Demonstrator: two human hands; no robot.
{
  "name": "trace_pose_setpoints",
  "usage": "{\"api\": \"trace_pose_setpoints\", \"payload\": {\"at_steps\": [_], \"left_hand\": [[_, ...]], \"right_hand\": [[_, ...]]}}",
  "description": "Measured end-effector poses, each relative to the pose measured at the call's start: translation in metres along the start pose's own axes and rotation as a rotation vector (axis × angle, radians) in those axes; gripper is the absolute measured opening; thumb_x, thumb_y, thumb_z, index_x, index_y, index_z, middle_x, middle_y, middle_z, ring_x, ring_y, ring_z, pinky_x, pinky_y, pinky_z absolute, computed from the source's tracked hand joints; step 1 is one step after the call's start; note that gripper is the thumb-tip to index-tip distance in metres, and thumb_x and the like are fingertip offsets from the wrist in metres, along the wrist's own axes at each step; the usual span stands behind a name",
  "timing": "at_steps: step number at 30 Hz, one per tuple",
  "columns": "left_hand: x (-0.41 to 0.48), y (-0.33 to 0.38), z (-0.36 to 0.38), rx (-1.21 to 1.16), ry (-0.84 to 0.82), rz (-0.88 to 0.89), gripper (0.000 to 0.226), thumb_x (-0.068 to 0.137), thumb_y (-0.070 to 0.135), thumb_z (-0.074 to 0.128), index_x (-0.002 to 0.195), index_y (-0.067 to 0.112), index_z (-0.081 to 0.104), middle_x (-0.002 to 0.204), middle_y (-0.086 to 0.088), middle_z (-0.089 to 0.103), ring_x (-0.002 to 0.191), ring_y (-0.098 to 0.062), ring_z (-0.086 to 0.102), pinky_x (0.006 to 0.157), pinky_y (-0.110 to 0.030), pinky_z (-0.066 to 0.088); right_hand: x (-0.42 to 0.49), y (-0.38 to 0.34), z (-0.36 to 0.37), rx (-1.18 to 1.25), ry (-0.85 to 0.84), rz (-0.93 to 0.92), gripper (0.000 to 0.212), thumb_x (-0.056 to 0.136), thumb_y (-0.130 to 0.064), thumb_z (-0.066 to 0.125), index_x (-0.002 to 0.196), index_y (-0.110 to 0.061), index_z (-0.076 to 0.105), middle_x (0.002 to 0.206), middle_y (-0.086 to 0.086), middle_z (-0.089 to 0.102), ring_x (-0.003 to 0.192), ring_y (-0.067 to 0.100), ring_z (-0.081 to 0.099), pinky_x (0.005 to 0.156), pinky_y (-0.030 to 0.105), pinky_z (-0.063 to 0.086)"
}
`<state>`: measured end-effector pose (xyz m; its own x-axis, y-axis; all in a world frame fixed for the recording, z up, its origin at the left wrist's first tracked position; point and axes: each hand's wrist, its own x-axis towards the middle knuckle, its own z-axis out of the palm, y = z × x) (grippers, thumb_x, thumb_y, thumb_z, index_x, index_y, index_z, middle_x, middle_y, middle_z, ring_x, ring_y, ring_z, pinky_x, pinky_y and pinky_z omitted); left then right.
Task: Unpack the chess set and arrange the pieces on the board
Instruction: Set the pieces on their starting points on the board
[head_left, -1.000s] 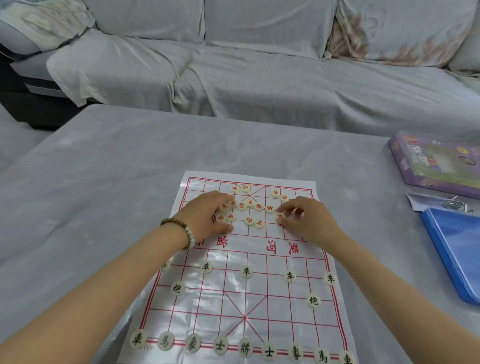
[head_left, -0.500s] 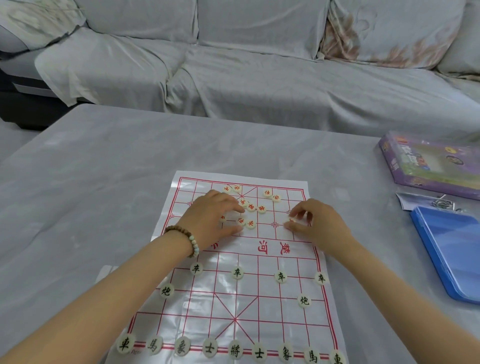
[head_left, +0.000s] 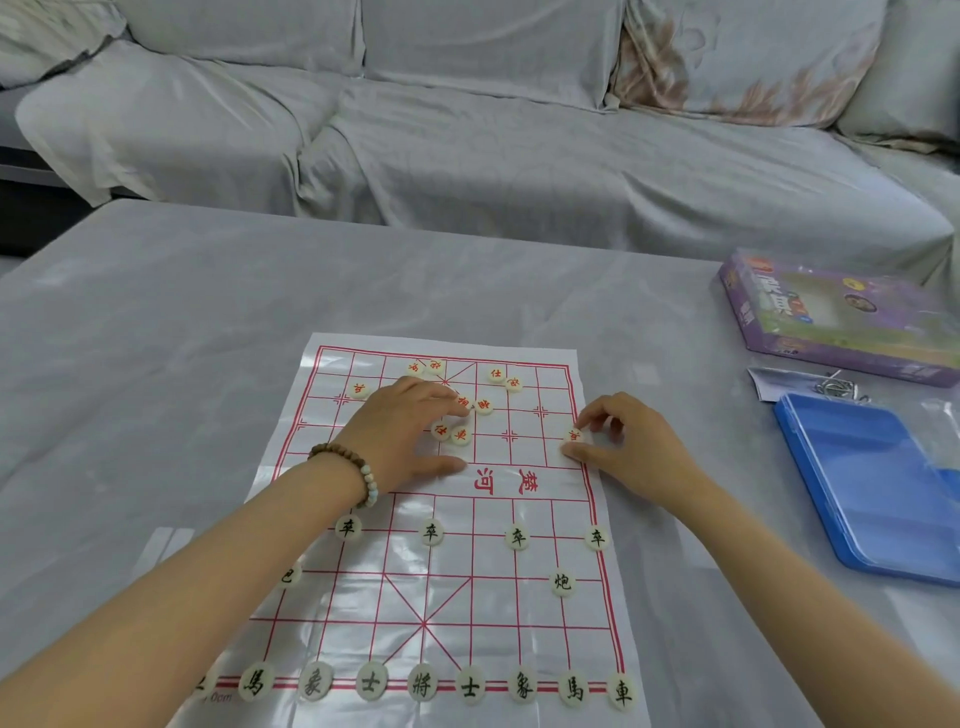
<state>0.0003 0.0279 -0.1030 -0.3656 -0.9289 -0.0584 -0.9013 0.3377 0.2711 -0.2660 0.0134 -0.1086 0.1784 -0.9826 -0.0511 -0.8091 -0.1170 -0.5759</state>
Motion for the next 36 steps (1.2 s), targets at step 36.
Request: {"api": "trace_pose_setpoints", "payload": {"at_steps": [36], "left_hand": [[-0.037, -0.034, -0.013, -0.071, 0.079, -0.109, 0.055, 0.080, 0.049, 0.061, 0.129, 0.031, 0.046, 0.135, 0.012, 0.043, 0.124, -0.009, 0.036, 0.105, -0.025, 0.029]], "right_hand": [[0.012, -0.089, 0.054, -0.029, -0.101, -0.202, 0.030, 0.081, -0.038, 0.068, 0.108, -0.028, 0.064, 0.109, -0.008, 0.058, 0.087, 0.005, 0.047, 0.081, 0.021, 0.040]]}}
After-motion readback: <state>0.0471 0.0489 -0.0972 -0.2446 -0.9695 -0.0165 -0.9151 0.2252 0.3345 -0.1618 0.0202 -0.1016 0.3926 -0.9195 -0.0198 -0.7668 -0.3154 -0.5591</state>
